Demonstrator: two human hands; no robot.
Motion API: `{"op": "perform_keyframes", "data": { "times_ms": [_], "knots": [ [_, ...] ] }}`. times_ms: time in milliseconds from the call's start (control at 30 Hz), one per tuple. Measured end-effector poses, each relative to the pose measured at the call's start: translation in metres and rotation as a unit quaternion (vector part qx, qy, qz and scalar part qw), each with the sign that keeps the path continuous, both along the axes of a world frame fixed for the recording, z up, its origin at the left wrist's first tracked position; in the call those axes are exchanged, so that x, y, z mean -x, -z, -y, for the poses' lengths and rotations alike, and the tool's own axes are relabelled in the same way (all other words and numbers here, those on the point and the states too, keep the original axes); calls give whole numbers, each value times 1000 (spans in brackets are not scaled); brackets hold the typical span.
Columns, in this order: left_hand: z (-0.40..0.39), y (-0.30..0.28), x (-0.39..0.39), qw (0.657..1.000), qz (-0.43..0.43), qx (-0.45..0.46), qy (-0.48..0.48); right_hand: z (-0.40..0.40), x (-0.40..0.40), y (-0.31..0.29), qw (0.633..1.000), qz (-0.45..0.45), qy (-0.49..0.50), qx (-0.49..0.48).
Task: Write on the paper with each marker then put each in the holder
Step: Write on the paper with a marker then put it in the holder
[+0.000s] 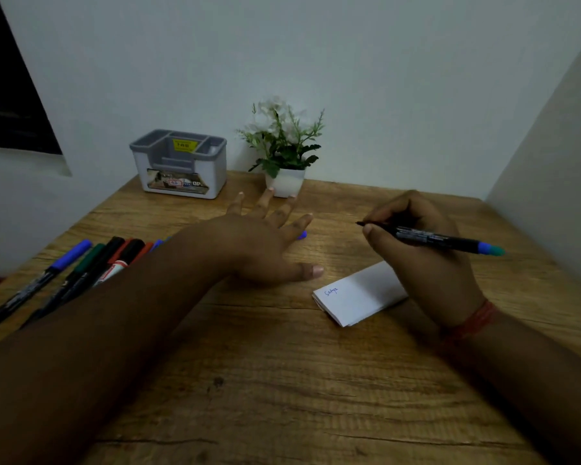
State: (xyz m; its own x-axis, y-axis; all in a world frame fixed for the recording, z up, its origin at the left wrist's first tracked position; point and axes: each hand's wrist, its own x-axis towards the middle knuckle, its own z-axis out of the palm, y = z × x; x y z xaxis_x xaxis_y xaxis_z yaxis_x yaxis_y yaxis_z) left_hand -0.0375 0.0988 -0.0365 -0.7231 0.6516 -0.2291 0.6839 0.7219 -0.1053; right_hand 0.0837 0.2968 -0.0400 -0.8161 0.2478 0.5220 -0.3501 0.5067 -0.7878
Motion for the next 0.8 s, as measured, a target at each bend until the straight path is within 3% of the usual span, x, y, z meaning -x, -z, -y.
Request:
{"op": "perform_keyframes", "data": {
  "times_ms": [233,467,800],
  "knots": [
    [8,6,21,996,-76,-2,-51,-13,39,-14,997,-26,12,-65],
    [2,14,30,992,-74,-100,-30,-22,51,2,992,-56,-15,-109],
    [-3,6,21,962,-50,-267,-27,-31,49,5,992,25,-87,93]
  ]
}}
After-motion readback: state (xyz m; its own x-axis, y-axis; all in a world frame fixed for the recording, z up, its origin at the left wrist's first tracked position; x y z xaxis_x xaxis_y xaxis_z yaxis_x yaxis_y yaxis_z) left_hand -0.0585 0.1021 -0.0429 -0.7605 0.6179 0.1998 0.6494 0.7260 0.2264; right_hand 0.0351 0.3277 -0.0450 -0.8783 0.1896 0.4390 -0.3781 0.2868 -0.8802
